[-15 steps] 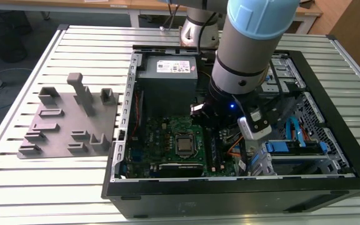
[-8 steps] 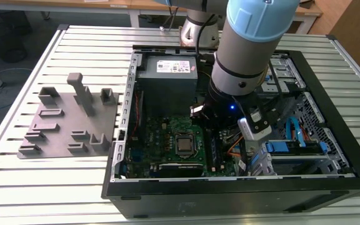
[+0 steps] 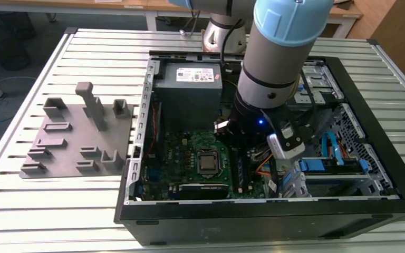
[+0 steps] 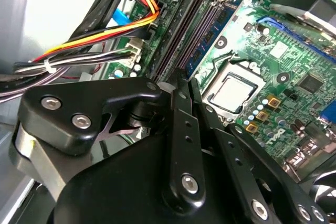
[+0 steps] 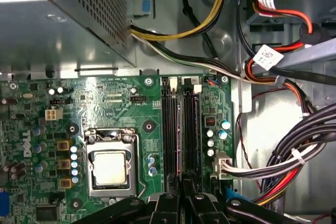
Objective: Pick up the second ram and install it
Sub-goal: 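Insert the second ram into the second slot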
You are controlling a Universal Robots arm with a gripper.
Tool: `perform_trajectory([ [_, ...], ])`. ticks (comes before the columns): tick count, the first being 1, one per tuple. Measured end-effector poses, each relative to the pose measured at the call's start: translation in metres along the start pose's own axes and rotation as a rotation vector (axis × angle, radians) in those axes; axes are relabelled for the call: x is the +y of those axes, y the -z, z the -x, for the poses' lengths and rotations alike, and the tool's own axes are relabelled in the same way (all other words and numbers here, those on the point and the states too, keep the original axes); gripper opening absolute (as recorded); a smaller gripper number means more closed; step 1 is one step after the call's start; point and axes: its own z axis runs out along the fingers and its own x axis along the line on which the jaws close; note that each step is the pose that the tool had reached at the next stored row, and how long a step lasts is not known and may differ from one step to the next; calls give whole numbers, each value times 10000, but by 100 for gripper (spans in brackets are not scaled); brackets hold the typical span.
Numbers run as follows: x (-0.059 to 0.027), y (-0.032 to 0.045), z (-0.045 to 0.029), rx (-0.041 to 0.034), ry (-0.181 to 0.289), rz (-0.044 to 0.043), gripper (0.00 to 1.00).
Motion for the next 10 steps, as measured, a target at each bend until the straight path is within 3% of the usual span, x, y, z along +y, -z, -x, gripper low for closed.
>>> perform_trajectory([
  [10,0,-56,-24,-2,-13,-38,14],
])
